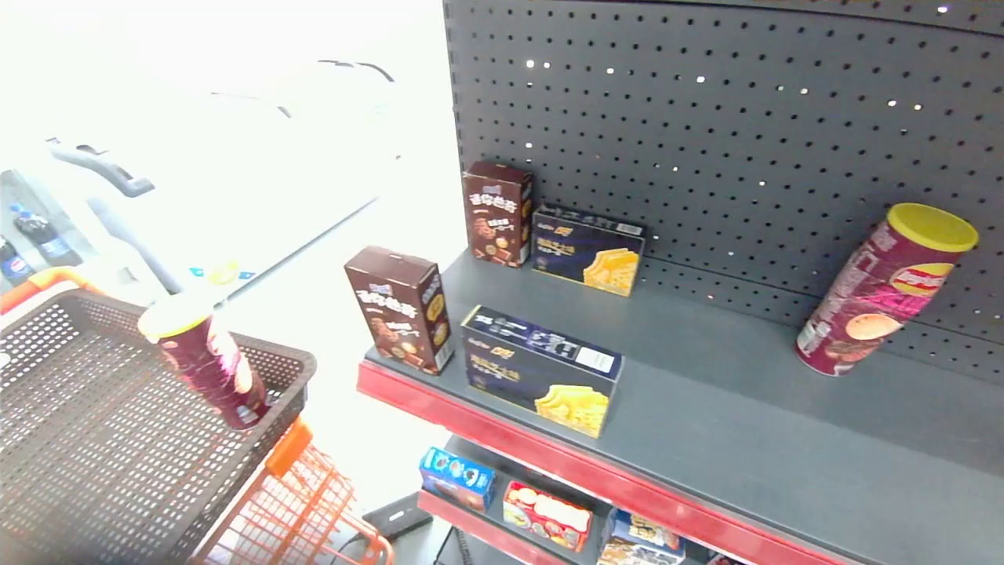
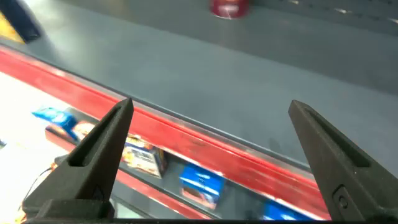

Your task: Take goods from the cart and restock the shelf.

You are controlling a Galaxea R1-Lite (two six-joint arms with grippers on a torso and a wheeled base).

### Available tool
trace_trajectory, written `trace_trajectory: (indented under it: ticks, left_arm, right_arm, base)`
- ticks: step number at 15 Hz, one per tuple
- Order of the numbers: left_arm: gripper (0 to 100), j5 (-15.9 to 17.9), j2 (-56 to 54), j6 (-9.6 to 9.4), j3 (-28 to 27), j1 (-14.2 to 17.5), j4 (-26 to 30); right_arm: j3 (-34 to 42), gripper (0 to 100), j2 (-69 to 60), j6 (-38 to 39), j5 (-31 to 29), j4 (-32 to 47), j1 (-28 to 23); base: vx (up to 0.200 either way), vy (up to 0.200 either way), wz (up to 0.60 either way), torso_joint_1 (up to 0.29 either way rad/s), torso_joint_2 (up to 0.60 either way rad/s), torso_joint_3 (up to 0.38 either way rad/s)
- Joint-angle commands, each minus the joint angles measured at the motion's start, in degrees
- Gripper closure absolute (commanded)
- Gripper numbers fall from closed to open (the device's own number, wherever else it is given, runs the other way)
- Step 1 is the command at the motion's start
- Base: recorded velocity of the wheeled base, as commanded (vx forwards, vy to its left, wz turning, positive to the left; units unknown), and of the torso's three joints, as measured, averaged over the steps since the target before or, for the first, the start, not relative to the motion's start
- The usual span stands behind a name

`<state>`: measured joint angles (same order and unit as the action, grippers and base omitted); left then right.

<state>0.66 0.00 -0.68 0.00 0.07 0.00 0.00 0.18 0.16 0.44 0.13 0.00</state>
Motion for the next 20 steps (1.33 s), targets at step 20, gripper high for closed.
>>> trace_trajectory:
  ticks: [20]
  left_arm:
    - [0,-6.0,37.4,-2.39,-22.6,4.0,1.6]
  right_arm:
    - [0.0,0,0.1,0.0,0.0,0.0,0.0]
  base:
    - [0.000,0.000,0.00,0.000,0.00,0.000]
